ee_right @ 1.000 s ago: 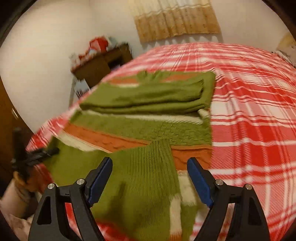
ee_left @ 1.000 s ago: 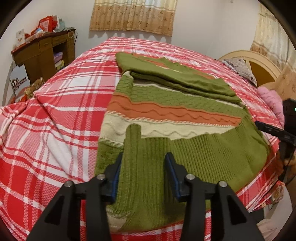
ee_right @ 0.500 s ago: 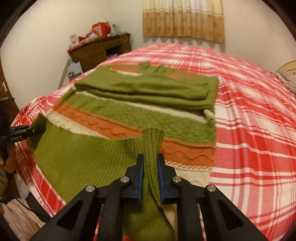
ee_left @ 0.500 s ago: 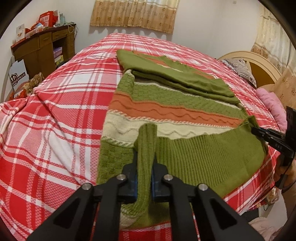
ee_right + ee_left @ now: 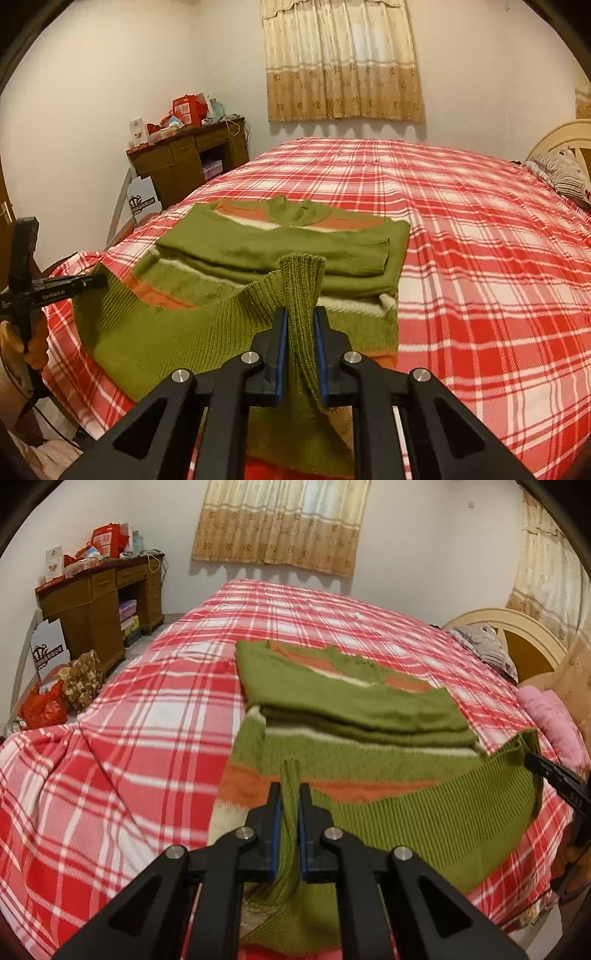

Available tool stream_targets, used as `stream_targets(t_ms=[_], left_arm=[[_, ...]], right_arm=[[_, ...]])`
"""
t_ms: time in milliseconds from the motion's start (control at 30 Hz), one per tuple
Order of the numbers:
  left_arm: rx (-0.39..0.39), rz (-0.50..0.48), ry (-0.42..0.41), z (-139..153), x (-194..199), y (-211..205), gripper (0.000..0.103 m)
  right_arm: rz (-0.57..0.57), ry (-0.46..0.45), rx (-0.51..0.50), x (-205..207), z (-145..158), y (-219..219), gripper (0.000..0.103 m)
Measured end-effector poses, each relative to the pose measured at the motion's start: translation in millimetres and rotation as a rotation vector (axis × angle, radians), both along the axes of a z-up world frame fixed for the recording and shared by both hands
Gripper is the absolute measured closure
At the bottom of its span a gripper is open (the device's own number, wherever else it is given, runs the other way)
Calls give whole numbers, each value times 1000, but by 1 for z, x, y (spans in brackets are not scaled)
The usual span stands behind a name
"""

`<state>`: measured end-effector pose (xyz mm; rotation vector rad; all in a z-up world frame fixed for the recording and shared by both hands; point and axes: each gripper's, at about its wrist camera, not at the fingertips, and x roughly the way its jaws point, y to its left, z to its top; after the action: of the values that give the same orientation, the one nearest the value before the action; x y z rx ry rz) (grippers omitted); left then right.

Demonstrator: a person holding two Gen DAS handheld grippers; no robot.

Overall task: Fold small clothes
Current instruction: 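Lift the ribbed hem with both grippers and fold it toward the collar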

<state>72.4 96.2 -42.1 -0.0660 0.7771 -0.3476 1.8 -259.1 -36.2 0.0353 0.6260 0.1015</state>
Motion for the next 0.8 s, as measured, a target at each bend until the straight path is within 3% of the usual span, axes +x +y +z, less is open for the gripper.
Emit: stream_targets(t_ms=[267,433,500,600,667,800], left_arm=[[8,28,-35,19,25,-6,95],[64,-49,26,5,31,-10,94],[87,-61,46,-5,27,-8,78],[29,-85,71,-16,18,-1,49],[8,-95,74,-18,15,0,42],[56,-89,91,-28,17,-10,42]], right_arm=[[-36,-13,-26,13,9,-6,90],[-33,26,-41,17,-4,-5,90],[-42,41,-31,16,-10,-7,90],[-57,65,-4,14,-18,-13,90],[-65,80,24,12,-23,-18,90],[-68,88,31,12,-26,-18,90]])
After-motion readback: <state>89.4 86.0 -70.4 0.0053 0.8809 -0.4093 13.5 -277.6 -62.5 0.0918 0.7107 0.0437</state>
